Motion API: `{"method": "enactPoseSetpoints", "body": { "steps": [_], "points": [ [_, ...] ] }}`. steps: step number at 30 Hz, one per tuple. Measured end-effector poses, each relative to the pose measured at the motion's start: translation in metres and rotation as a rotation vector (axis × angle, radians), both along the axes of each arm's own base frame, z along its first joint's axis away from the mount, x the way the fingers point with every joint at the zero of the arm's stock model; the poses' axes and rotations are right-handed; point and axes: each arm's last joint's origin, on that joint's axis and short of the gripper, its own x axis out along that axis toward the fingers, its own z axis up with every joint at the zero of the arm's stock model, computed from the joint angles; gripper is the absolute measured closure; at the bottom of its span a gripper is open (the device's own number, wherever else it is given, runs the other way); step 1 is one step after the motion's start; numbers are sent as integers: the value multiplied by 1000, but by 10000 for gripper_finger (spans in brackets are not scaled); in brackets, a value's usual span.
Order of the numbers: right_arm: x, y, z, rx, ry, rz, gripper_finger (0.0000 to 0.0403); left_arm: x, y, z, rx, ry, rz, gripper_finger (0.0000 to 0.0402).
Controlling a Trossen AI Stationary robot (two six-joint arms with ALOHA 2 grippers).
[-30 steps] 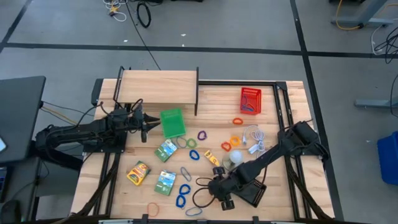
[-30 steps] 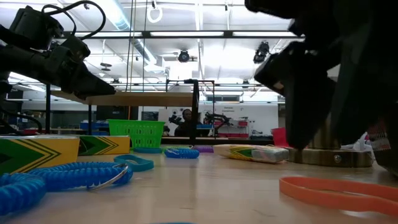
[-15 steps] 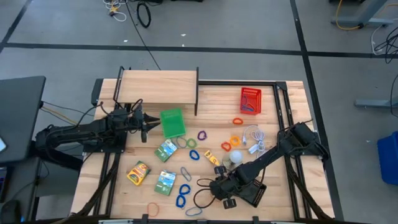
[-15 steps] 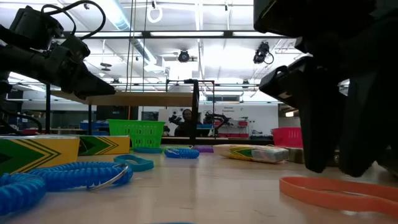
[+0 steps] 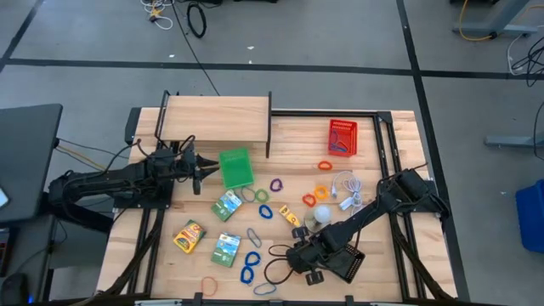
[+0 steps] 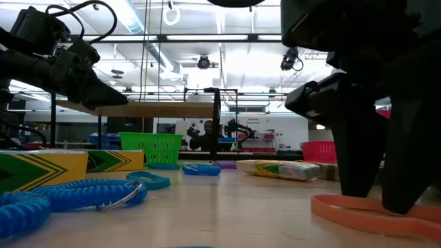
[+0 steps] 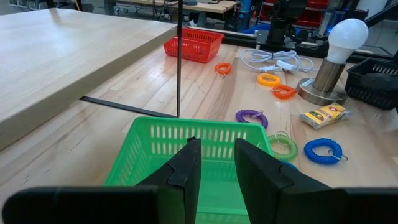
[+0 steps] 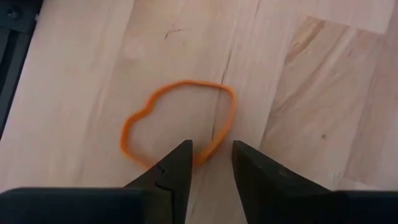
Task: Pick & Place Office Desk Supplies
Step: Put the orange rubber band into the red basket
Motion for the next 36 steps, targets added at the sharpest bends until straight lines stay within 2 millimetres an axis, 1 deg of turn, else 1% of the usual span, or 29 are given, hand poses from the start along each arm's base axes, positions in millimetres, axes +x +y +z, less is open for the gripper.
{"method": "enactPoseSetpoints", "body": {
  "steps": [2,4,8,9,15,21,26,28,30,33,36],
  "points": [
    [2,1,3,-12,2,11,289,0,0,0,0,0,0,298],
    [3,2,5,-28,0,17,308,0,0,0,7,2,5,298],
    [6,3,8,-41,-13,26,381,0,1,0,11,2,20,298],
    [6,4,8,-41,-15,28,391,0,1,0,11,1,20,298],
    [8,6,10,-21,-39,23,399,0,1,0,11,1,21,298],
    [14,13,24,45,-158,43,401,0,1,0,9,1,21,298],
    [20,16,40,23,-191,51,401,0,1,0,8,2,21,298],
    [20,16,46,13,-158,47,401,0,1,0,8,3,21,298],
    [19,16,49,41,-114,41,400,0,1,0,8,3,20,298],
    [14,20,48,108,-43,56,389,0,1,0,8,3,21,298],
    [8,29,47,129,-23,94,375,0,1,0,10,5,20,298]
  ]
}}
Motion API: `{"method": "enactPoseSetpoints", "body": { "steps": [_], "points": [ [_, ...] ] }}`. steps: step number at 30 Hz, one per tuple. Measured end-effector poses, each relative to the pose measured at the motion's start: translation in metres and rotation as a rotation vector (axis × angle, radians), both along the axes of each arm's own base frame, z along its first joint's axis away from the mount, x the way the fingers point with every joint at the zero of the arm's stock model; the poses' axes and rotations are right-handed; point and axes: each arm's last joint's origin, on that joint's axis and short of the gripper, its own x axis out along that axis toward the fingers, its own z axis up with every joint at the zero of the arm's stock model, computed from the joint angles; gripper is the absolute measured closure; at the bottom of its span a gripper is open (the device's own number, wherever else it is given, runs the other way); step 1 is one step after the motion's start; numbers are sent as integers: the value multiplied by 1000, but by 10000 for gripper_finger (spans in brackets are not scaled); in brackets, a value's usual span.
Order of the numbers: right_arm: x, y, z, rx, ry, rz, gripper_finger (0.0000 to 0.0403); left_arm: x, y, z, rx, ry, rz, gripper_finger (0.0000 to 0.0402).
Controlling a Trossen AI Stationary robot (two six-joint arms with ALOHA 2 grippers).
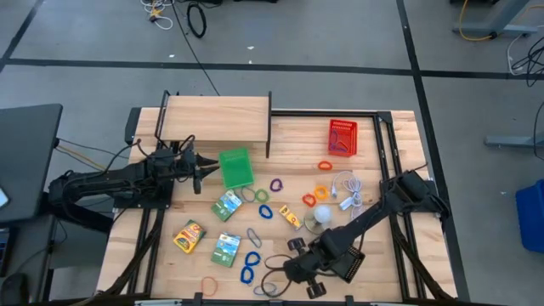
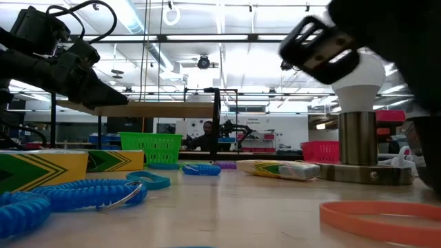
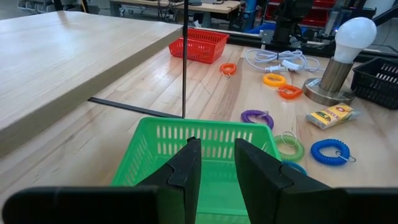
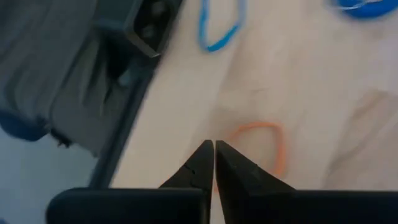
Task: Pick & Place Office Desk Supplies
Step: Put the orange rubber band into the red basket
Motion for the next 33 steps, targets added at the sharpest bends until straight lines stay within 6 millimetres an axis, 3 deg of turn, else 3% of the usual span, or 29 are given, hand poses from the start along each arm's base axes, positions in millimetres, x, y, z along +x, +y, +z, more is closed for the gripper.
{"method": "enactPoseSetpoints", "body": {
  "steps": [6,14,17,22,33],
  "points": [
    [-10,12,-2,-21,0,46,332,0,0,0,0,0,0,298],
    [-11,11,-9,-116,-14,15,219,0,0,0,0,0,0,298],
    [-13,13,-14,-139,-11,35,195,0,0,0,0,0,0,298],
    [-15,18,-24,-169,-4,84,200,0,0,0,0,1,0,298],
    [-22,24,-43,-325,-19,175,263,0,0,0,1,-1,1,298]
  ]
}}
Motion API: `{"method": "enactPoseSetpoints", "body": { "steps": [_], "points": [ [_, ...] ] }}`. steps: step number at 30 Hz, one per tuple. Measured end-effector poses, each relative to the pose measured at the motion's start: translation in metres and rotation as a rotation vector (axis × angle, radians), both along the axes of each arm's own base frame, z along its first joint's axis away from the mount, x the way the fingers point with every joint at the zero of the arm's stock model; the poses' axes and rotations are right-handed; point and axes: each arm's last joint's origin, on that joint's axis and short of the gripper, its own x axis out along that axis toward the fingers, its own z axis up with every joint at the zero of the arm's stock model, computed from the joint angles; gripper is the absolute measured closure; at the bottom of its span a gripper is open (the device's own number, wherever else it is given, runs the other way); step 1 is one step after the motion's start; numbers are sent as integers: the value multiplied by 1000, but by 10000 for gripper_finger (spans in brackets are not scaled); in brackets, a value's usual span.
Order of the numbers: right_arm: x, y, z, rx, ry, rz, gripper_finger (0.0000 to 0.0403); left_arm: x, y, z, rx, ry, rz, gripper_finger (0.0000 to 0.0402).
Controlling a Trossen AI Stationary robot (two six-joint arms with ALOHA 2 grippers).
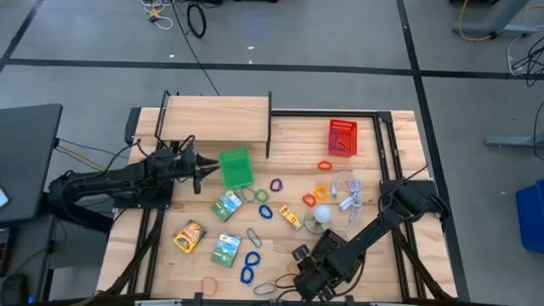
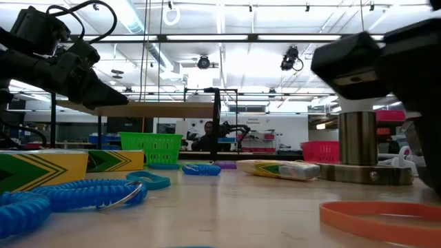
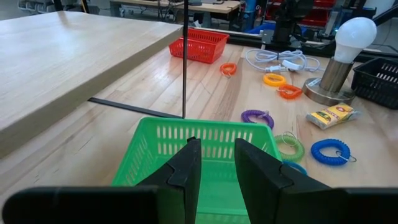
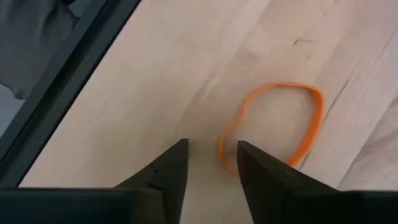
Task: Pick & Place Office Desk Supplies
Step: Put the orange rubber band into the red basket
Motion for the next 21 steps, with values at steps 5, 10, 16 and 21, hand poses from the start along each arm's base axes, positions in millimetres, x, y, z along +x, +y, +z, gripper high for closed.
{"method": "enactPoseSetpoints", "body": {
  "steps": [5,10,16,21],
  "points": [
    [0,0,-1,-14,-8,-5,336,0,0,0,0,0,0,298],
    [1,-2,-2,-30,-27,-77,393,0,0,0,0,0,0,298],
    [1,-2,0,-27,-44,-105,399,0,0,0,-1,-1,0,298],
    [11,-3,12,-58,-131,-142,401,0,0,0,-2,-1,1,298]
  ]
}}
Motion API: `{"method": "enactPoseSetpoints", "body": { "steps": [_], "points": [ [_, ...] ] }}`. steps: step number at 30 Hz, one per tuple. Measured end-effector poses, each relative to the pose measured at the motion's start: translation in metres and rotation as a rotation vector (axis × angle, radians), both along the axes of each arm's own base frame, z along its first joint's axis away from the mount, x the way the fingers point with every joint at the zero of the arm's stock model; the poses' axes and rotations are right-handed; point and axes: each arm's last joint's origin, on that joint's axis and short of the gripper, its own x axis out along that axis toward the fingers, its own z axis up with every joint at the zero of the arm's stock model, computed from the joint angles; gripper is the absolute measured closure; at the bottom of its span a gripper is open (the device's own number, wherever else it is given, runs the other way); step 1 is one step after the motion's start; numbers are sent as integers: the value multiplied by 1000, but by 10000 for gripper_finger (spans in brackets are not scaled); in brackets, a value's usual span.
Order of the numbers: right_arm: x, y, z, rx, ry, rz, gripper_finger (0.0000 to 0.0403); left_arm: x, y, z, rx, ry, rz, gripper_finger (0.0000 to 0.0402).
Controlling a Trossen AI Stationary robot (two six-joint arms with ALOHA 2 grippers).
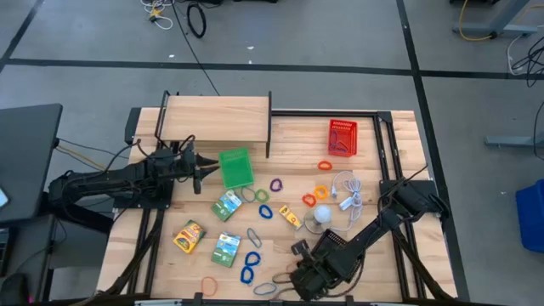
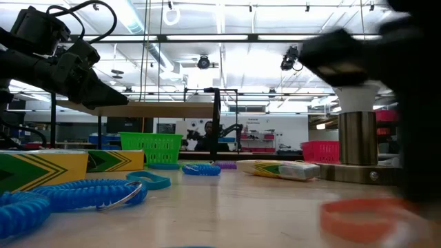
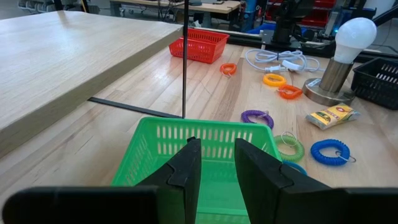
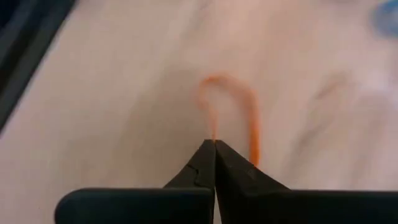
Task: Pick & Place Office Desk Supplies
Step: Put the orange rubber band into the red basket
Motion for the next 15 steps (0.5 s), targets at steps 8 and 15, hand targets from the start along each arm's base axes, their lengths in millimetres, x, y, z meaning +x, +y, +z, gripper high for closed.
{"method": "enactPoseSetpoints", "body": {
  "steps": [8,15],
  "points": [
    [26,2,28,55,-195,40,402,0,0,0,0,-1,0,298],
    [58,-14,42,134,-370,119,402,0,0,0,-1,0,0,298]
  ]
}}
